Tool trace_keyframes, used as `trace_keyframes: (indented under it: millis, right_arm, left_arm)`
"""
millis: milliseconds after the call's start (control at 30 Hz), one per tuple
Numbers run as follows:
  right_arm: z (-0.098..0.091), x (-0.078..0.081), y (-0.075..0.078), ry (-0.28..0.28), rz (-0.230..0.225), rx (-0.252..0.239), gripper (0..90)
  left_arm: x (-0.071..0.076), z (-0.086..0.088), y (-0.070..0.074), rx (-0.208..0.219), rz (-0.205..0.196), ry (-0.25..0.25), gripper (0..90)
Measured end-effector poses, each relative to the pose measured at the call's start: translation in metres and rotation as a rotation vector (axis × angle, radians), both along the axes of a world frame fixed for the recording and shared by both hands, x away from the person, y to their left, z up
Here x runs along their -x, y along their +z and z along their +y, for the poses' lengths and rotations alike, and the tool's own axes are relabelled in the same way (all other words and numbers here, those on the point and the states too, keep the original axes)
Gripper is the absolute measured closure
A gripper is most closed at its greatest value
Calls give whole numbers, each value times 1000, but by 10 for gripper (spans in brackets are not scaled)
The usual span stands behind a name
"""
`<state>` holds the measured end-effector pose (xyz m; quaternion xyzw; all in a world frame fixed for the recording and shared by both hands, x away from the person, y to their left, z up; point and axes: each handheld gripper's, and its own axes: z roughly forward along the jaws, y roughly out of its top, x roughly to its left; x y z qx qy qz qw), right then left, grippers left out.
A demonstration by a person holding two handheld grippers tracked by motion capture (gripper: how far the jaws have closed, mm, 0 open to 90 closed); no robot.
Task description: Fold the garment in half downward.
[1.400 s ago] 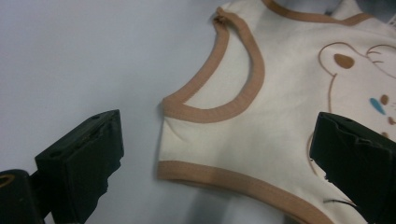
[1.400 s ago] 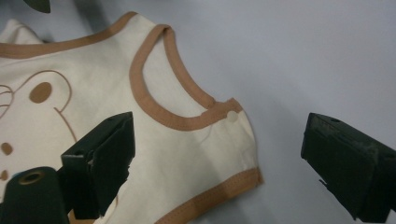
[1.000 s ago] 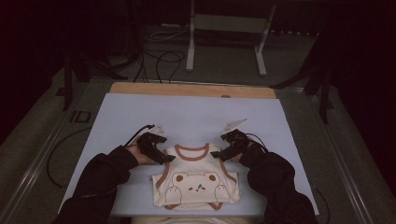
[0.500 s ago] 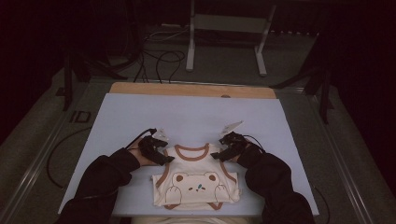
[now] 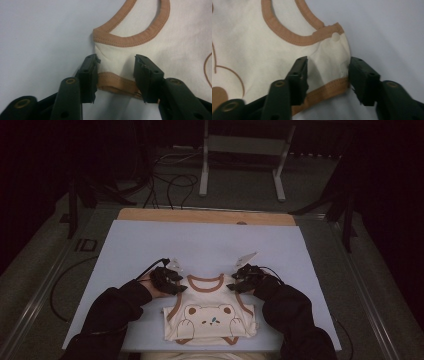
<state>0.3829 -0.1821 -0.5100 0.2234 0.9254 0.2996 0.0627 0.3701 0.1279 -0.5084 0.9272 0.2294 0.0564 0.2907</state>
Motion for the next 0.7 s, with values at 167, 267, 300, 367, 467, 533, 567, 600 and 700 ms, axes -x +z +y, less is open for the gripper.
trace_keyframes:
  millis: [167,267,300,367,467,533,567,600,700]
  right_arm:
    - [1,2,1,13,16,-1,628]
    - [0,1,1,8,19,-8,697]
    - [-1,0,1,12,20,-7,720]
    - [-1,0,1,5,26,-12,755]
    - [1,1,2,11,38,-10,811]
    - [2,2,2,9,43,-3,820]
    - [2,2,3,7,48,0,822]
    - [2,2,3,11,41,0,822]
    - [1,1,2,14,41,-10,825]
  left_arm:
    - [1,-2,1,3,10,-7,669]
    - [2,-3,1,11,23,-6,740]
    - [2,-4,1,14,27,-8,775]
    - [2,-4,1,17,35,-14,825]
    - [2,-5,1,21,35,-12,857]
    - [1,-4,1,27,47,-8,863]
    - [1,-4,1,29,50,-7,864]
    - [1,-4,1,30,52,-8,866]
    - [-1,-4,1,34,62,-13,870]
